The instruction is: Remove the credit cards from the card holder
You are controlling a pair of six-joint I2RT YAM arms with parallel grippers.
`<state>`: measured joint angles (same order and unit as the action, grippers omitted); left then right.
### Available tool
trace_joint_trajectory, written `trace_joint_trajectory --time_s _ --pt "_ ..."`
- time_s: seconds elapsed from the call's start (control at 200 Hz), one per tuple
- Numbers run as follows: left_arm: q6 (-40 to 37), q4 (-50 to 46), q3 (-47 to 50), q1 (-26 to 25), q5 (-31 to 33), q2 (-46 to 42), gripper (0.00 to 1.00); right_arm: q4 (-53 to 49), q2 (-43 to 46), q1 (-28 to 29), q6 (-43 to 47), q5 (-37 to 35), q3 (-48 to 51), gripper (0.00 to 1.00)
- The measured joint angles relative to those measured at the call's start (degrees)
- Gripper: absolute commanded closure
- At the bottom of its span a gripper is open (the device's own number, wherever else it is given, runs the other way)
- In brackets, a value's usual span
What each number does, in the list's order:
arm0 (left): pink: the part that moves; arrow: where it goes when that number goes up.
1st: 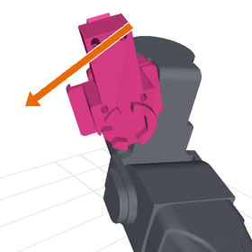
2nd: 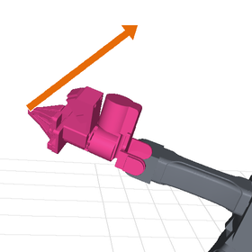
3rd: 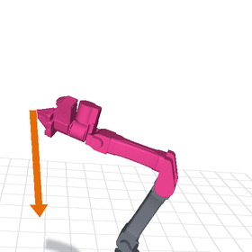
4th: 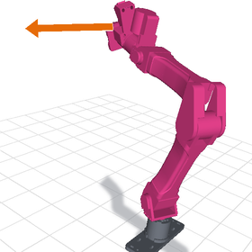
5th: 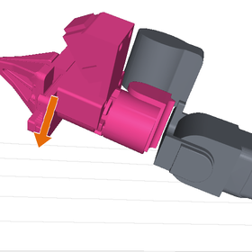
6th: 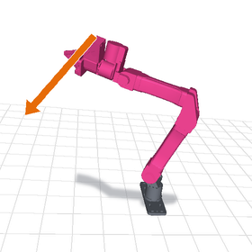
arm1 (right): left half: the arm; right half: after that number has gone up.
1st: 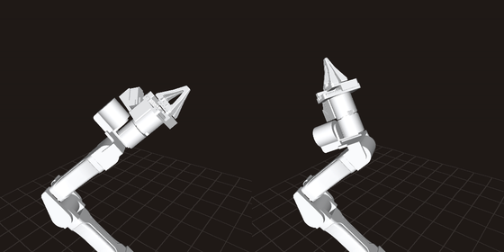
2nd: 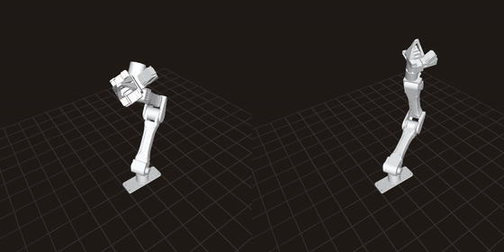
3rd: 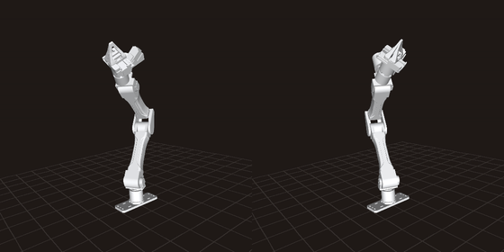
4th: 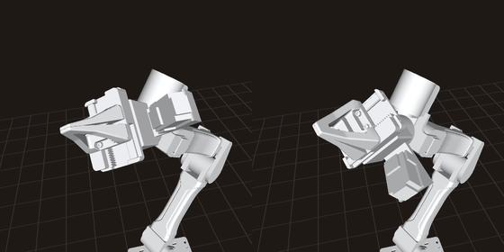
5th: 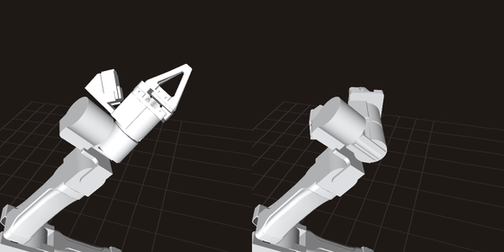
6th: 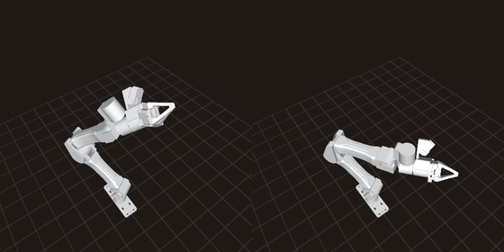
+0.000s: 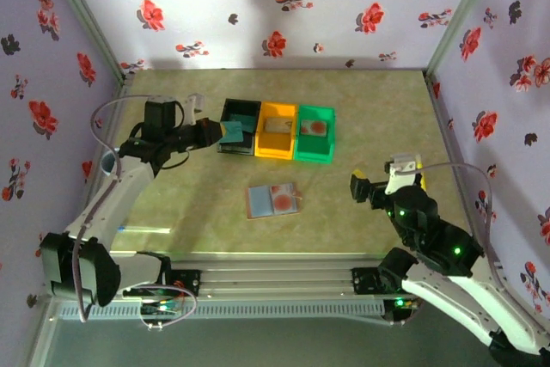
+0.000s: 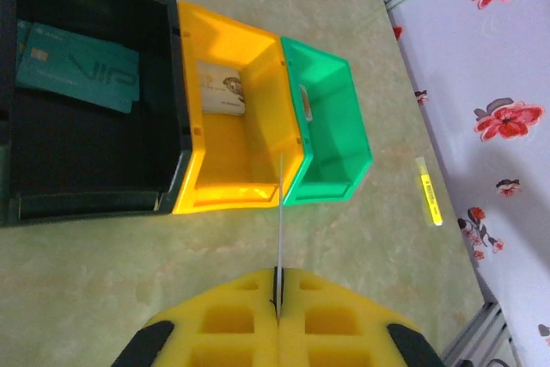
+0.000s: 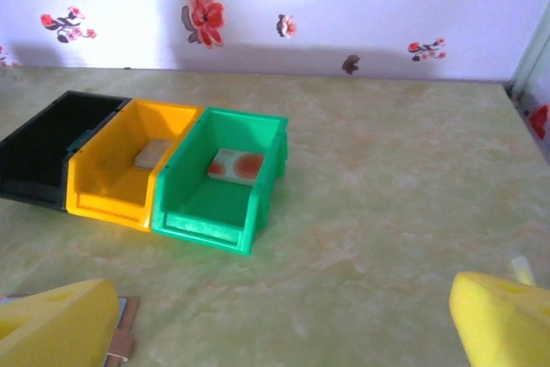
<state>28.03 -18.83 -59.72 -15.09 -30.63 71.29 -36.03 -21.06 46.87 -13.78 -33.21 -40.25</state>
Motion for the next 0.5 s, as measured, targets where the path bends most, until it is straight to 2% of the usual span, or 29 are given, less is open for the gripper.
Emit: trace_joint_trajectory --time_s 0.5 --pt "-12.1 -3.9 -8.1 1.6 1.7 6.3 1.00 -1.6 2.0 0.0 0.3 -0.8 2.6 0.01"
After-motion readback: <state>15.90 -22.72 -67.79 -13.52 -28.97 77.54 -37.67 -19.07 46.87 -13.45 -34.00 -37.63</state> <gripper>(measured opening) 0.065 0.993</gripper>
